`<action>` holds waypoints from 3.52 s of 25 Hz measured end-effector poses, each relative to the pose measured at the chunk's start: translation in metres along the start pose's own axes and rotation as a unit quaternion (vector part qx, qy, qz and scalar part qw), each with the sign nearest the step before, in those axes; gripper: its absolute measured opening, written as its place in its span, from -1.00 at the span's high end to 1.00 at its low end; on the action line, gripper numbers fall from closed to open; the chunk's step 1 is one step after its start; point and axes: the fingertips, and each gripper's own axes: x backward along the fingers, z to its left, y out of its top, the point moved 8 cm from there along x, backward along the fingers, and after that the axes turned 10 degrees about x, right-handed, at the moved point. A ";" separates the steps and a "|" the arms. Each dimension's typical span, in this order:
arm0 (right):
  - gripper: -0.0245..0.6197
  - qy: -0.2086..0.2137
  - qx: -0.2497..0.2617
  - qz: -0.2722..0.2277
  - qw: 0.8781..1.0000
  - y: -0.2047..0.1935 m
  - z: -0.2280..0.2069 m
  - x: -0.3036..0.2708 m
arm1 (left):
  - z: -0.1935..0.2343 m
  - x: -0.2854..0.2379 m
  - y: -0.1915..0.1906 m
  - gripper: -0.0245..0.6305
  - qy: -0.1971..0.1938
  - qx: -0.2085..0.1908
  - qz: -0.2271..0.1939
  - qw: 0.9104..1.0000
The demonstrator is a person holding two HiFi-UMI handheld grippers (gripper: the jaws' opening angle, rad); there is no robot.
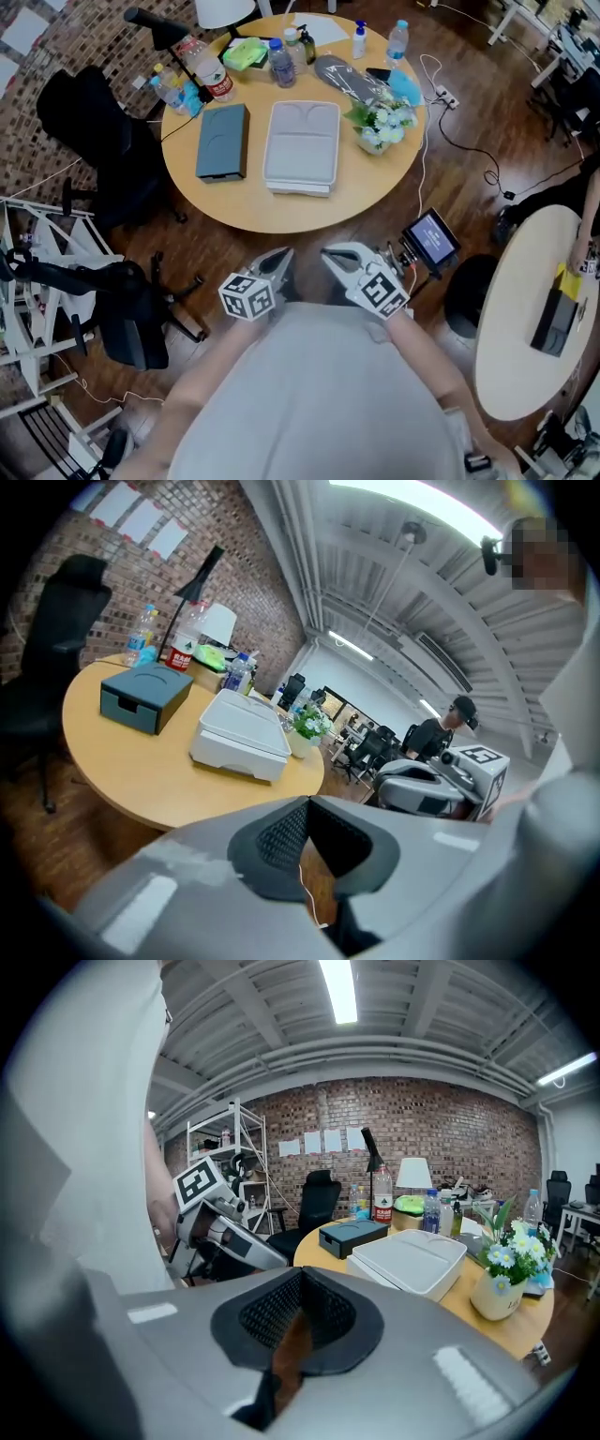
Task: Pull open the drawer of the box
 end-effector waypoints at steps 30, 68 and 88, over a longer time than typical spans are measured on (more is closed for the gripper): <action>0.91 -0.002 0.080 0.074 0.994 0.031 -0.076 -0.064 | 0.092 -0.122 0.031 0.60 -0.035 0.325 -0.107 0.939; 0.91 -0.012 0.066 0.094 0.993 0.020 -0.078 -0.038 | 0.109 -0.154 0.044 0.37 -0.098 0.398 -0.166 0.897; 0.91 0.019 0.085 0.077 0.993 0.018 -0.054 -0.030 | 0.095 -0.108 -0.001 0.39 -0.090 0.398 -0.159 0.899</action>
